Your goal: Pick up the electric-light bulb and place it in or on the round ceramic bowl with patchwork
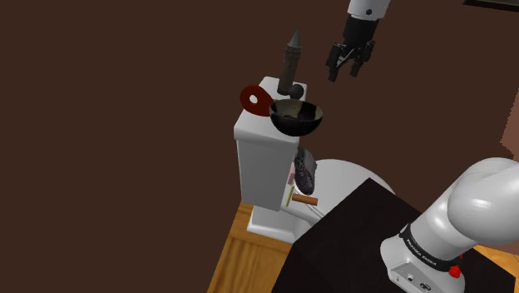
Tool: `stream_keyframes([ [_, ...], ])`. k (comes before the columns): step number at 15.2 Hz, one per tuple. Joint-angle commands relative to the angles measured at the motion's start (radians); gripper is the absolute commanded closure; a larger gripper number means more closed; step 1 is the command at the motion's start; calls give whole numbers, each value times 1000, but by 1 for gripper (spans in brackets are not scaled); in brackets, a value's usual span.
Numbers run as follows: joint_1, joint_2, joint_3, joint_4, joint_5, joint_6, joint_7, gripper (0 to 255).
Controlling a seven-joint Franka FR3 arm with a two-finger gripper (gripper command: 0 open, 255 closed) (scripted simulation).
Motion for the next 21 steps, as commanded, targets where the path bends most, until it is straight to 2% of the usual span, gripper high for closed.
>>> stream_keyframes([
  [1,-2,90,3,54,-1,20,13,0],
  [7,-6,347,5,250,-5,37,44,0],
  [14,-8,637,1,527,-8,1,70,0],
  [21,-12,635,-1,431,-10,95,72,0],
])
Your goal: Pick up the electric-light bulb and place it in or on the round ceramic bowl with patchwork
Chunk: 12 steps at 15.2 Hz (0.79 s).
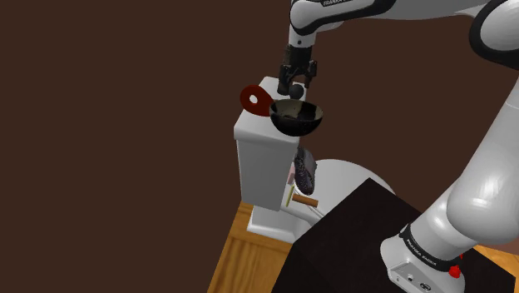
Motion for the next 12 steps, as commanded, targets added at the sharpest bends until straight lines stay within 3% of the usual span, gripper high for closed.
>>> stream_keyframes([
  [1,-1,-2,-1,-23,0,22,0,0],
  [8,-1,-2,-1,-23,0,22,0,0],
  [9,-1,-2,-1,-23,0,22,0,255],
  [12,-1,-2,-1,-23,0,22,0,255],
])
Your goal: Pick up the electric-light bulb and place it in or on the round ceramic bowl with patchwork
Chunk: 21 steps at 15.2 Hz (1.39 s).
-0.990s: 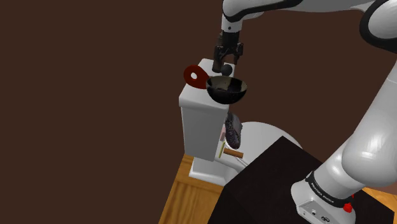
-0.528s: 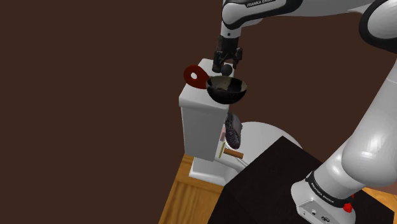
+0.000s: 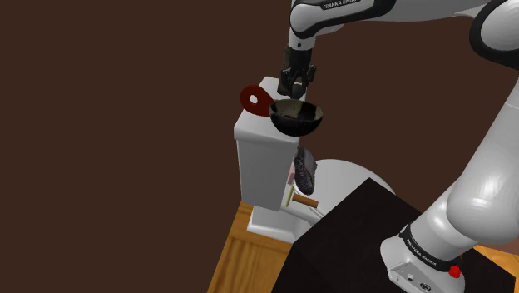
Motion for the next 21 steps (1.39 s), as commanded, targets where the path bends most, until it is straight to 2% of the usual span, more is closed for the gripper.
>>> stream_keyframes([
  [1,0,0,0,0,0,0,0,255],
  [6,0,0,0,0,0,0,0,255],
  [21,2,-8,1,191,3,-198,-15,255],
])
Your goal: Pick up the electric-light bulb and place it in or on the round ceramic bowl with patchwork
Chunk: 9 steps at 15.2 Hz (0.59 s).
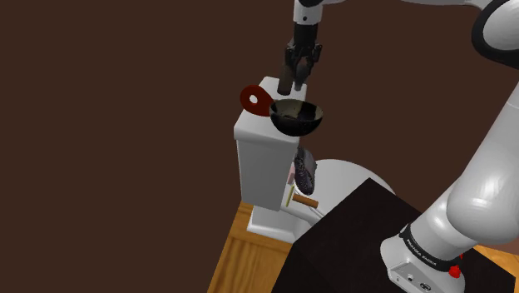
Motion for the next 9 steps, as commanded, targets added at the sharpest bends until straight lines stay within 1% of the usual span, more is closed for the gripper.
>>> stream_keyframes([
  [1,0,1,0,26,0,-25,-2,255],
  [9,1,24,0,166,0,-142,-10,255],
])
